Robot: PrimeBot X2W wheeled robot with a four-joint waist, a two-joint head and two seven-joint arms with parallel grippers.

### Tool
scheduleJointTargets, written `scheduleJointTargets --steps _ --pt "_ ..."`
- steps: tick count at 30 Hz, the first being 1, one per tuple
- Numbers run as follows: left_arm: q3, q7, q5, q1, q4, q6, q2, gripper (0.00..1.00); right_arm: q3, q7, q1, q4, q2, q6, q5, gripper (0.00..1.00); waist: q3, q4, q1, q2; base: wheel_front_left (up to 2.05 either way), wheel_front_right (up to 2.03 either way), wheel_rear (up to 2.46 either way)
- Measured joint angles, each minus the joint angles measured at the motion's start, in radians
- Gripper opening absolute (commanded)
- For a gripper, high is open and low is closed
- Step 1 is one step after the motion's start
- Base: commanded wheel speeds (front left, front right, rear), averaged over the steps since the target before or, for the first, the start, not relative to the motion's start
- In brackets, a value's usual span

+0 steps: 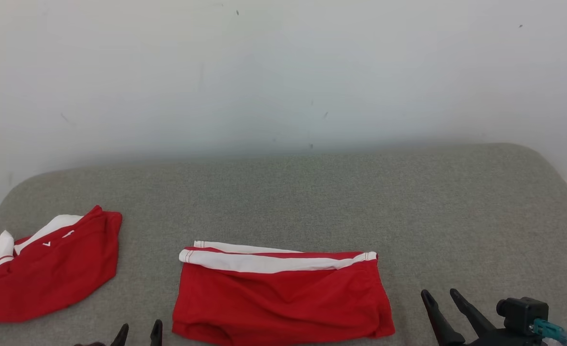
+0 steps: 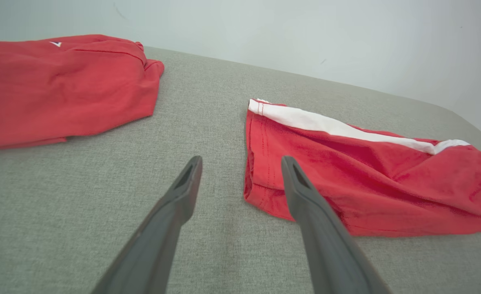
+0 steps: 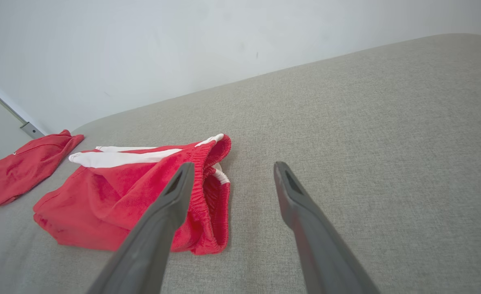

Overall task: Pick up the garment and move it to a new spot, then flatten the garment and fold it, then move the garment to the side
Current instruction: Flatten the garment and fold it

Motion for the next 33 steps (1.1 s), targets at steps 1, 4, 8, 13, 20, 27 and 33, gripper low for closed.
scheduleJointTargets --steps 1,4,8,13,20,27,33 --pt "0.026 0.000 0.004 0.014 -0.008 0.000 -0.010 1.00 -0.005 -0.002 0.006 -0.003 0.000 -0.012 -0.006 1.00 -0.003 -0.002 0.0000 0.0000 0.00 0.00 0.00" --pt "0.087 0.000 0.042 0.056 -0.028 0.000 -0.031 1.00 -0.014 -0.010 0.022 -0.032 0.001 -0.030 -0.028 1.00 -0.010 -0.011 0.0000 0.0000 0.00 0.00 0.00" --pt "0.149 0.000 0.084 0.089 -0.062 0.000 -0.056 1.00 -0.025 -0.010 0.040 -0.053 0.000 -0.047 -0.047 1.00 -0.012 -0.021 0.0000 0.0001 0.00 0.00 0.00" --pt "0.208 0.000 0.136 0.122 -0.093 0.000 -0.081 1.00 -0.062 -0.019 0.058 -0.082 -0.012 -0.062 -0.068 1.00 -0.009 -0.029 0.0001 0.0001 0.00 0.00 0.00" --pt "0.281 0.000 0.198 0.159 -0.141 0.000 -0.104 1.00 -0.099 -0.019 0.080 -0.102 -0.020 -0.072 -0.089 1.00 -0.002 -0.035 0.0001 0.0002 0.00 0.00 0.00" --pt "0.329 -0.001 0.261 0.182 -0.193 0.000 -0.133 1.00 -0.115 -0.020 0.083 -0.127 -0.020 -0.077 -0.122 1.00 0.004 -0.042 0.0001 0.0001 0.00 0.00 0.00" --pt "0.340 -0.001 0.302 0.194 -0.217 0.000 -0.146 1.00 -0.106 -0.018 0.075 -0.131 -0.019 -0.081 -0.136 1.00 0.007 -0.042 0.0001 0.0001 0.00 0.00 0.00"
